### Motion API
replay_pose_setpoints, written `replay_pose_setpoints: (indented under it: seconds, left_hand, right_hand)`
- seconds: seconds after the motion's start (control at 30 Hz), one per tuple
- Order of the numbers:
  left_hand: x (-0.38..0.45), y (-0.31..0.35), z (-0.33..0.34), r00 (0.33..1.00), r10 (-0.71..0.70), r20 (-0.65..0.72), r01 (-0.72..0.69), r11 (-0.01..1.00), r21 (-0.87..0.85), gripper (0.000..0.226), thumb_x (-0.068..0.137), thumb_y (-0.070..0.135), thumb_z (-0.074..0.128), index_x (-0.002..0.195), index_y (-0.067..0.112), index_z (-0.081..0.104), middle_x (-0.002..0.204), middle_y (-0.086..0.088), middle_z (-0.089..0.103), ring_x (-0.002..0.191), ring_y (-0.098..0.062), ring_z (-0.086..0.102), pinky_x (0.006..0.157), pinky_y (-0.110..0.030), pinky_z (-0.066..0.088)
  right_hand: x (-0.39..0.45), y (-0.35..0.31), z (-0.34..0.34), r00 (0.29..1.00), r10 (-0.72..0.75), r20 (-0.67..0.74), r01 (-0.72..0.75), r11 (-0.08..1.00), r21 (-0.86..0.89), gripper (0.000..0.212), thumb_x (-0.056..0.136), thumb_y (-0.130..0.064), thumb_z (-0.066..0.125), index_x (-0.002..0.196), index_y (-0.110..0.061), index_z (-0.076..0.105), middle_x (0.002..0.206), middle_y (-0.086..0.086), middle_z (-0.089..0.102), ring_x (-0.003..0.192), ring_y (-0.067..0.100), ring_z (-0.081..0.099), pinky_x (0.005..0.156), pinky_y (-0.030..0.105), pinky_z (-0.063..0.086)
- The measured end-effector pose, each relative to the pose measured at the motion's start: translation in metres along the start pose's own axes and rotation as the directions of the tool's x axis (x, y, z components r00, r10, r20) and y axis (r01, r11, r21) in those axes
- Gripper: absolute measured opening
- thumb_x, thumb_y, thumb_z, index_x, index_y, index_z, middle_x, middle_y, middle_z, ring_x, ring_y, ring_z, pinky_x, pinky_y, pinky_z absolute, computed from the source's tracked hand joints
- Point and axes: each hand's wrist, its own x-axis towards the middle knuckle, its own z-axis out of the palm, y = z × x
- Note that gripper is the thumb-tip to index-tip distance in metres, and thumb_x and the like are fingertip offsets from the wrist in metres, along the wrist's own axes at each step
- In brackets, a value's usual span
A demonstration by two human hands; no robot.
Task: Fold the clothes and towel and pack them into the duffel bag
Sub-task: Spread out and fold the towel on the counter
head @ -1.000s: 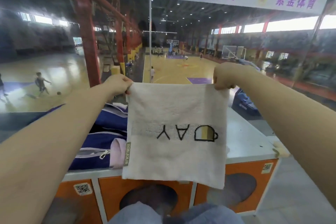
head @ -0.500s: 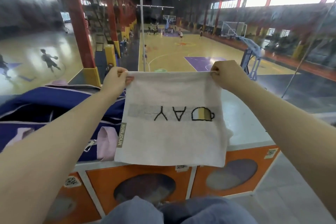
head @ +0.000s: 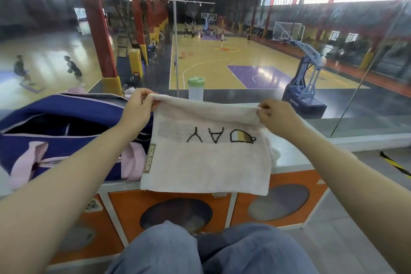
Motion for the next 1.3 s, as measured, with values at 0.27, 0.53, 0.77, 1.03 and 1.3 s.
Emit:
replay_pose_setpoints:
  seconds: [0.27,0.53,0.77,1.03,1.3]
  left_hand:
    - [0.073,0.045,0.028,0.998,-0.009,-0.063,0.017,0.992,0.122,0.015,0.1,0.017,0.045,0.112,0.013,0.052,0.11,-0.008,0.06,0.099,-0.02,0.062,0.078,-0.025,0.054]
    - [0.099,0.046,0.036,0.999,-0.012,-0.034,0.016,0.991,0.132,0.016,0.1,0.017,0.045,0.113,0.012,0.052,0.116,-0.011,0.059,0.106,-0.023,0.06,0.086,-0.03,0.055]
    - [0.061,0.025,0.019,1.0,0.021,0.004,-0.021,0.996,0.09,0.01,0.099,0.02,0.048,0.107,0.018,0.054,0.105,0.001,0.062,0.102,-0.016,0.063,0.093,-0.037,0.054]
    - [-0.032,0.01,-0.004,0.997,0.082,-0.009,-0.081,0.992,0.094,0.016,0.101,0.024,0.047,0.112,0.02,0.057,0.11,0.011,0.064,0.1,-0.003,0.063,0.085,-0.021,0.049]
    - [-0.1,-0.044,-0.021,0.959,0.245,0.146,-0.272,0.939,0.21,0.028,0.096,0.01,0.053,0.108,0.035,0.056,0.118,0.014,0.057,0.111,-0.007,0.057,0.093,-0.014,0.044]
  right_hand:
    - [0.105,-0.007,-0.046,0.991,0.098,-0.096,-0.101,0.995,-0.025,0.021,0.094,-0.016,0.05,0.102,-0.002,0.063,0.106,0.015,0.064,0.088,0.027,0.052,0.07,0.03,0.037]
    - [0.128,0.002,-0.043,0.989,0.12,-0.091,-0.121,0.992,-0.015,0.022,0.094,-0.018,0.051,0.103,-0.005,0.065,0.11,0.015,0.064,0.1,0.031,0.056,0.075,0.031,0.041]
    - [0.073,0.0,-0.033,0.992,0.051,-0.114,-0.055,0.998,-0.031,0.023,0.089,-0.016,0.05,0.097,-0.008,0.069,0.098,0.01,0.068,0.085,0.024,0.056,0.069,0.031,0.044]
    - [-0.028,0.004,-0.019,0.976,-0.134,-0.173,0.11,0.984,-0.14,0.017,0.092,-0.027,0.057,0.101,-0.019,0.067,0.097,-0.002,0.068,0.084,0.021,0.064,0.072,0.034,0.052]
    - [-0.119,0.021,0.028,0.982,-0.14,-0.129,0.127,0.986,-0.106,0.01,0.085,-0.026,0.068,0.085,-0.019,0.06,0.092,-0.004,0.058,0.08,0.018,0.059,0.055,0.027,0.045]
